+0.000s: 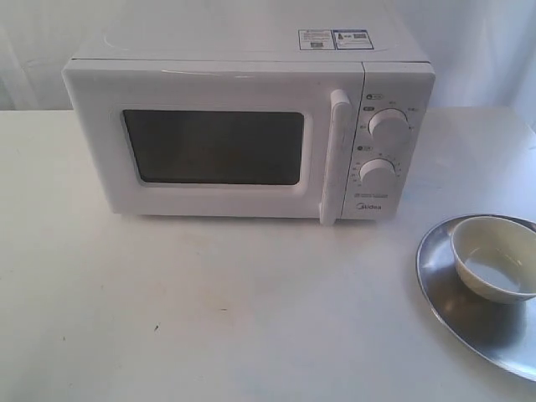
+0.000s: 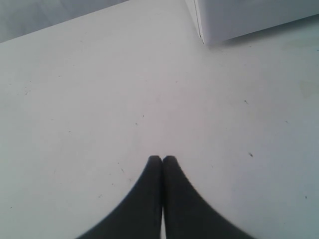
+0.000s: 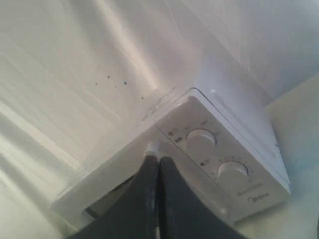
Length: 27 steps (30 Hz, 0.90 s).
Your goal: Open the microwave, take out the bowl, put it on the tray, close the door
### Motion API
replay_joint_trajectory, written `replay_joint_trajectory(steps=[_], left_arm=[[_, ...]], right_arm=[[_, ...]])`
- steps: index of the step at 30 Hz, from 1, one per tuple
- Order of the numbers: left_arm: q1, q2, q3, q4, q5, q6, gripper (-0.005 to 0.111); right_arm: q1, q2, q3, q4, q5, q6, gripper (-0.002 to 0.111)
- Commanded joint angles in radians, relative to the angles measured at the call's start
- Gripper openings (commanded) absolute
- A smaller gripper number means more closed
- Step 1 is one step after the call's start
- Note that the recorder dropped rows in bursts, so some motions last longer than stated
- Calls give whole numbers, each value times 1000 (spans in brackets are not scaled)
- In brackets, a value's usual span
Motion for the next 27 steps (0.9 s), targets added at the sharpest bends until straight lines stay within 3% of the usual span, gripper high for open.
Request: replay_joint_trajectory(steps=[1, 9, 12, 14, 21, 27], left_arm=[[-4, -3, 2, -4, -1, -4, 0], [-4, -3, 2, -4, -1, -4, 0], [-4, -3, 2, -4, -1, -4, 0], [-4, -3, 2, -4, -1, -4, 0], [-4, -3, 2, -4, -1, -4, 0], [-4, -3, 2, -4, -1, -4, 0]], right_arm=[[-24, -35, 127, 79, -60, 0, 0], [-20, -143, 214, 37, -3, -48, 0], [-20, -220, 214, 37, 195, -74, 0], [-22, -220, 214, 33, 264, -205, 0], [-22, -220, 214, 35, 249, -794, 0], [-22, -220, 214, 37, 327, -947, 0]])
